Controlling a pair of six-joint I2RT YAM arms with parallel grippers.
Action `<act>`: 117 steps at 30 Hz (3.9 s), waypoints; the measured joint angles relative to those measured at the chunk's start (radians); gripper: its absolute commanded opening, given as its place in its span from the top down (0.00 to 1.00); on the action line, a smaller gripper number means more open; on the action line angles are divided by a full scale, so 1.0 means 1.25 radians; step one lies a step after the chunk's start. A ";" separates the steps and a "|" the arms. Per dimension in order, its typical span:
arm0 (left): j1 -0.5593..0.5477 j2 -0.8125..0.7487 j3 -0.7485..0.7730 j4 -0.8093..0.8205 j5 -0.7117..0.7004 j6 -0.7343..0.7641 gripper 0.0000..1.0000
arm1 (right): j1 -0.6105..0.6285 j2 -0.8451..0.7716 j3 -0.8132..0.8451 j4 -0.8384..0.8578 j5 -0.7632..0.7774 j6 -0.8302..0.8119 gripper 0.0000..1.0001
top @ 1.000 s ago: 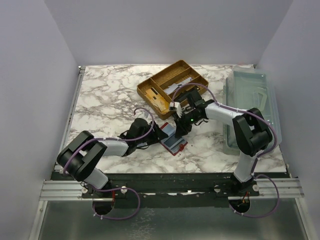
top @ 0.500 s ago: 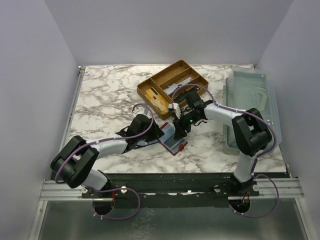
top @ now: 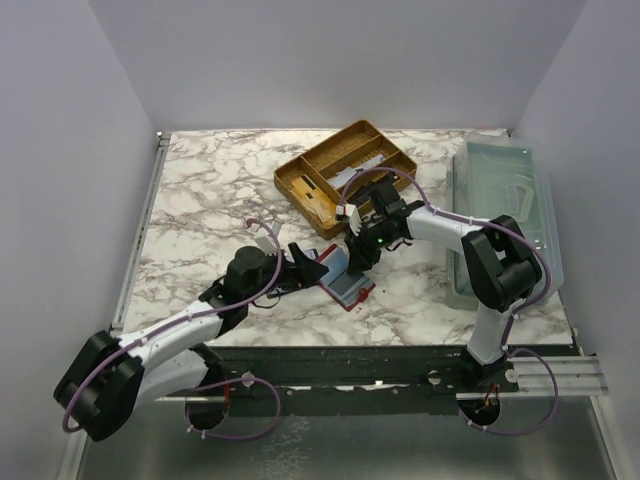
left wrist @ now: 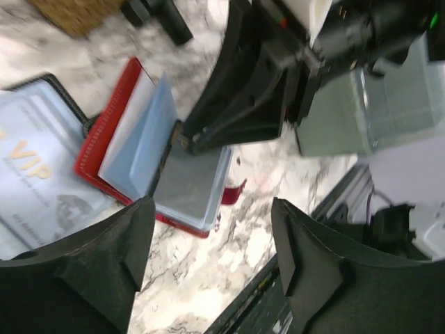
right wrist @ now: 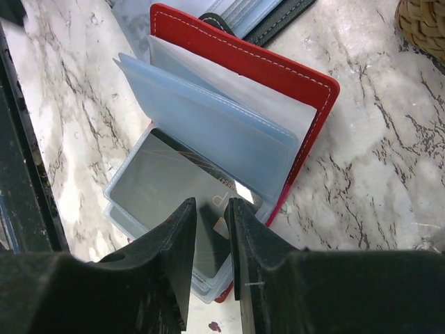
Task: Take the credit cards out of the card holder
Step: Open the card holder at the center of the board, then remove the credit card from the card holder.
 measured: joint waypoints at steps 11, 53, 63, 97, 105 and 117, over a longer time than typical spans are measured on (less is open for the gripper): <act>-0.103 0.327 0.127 0.010 0.068 0.073 0.49 | -0.005 0.007 0.008 -0.006 -0.027 0.007 0.67; -0.305 0.575 0.127 0.224 -0.343 -0.427 0.95 | -0.153 -0.212 -0.211 0.057 -0.208 0.292 0.57; -0.322 0.599 0.130 0.248 -0.388 -0.501 0.96 | -0.164 -0.290 -0.256 0.132 -0.039 0.442 0.53; -0.334 0.609 0.133 0.253 -0.417 -0.546 0.96 | -0.164 -0.268 -0.270 0.137 0.044 0.476 0.46; -0.334 0.611 0.133 0.255 -0.417 -0.551 0.96 | -0.164 -0.275 -0.279 0.138 0.037 0.476 0.45; -0.334 0.616 0.133 0.264 -0.418 -0.554 0.96 | -0.173 -0.238 -0.285 0.150 0.023 0.476 0.54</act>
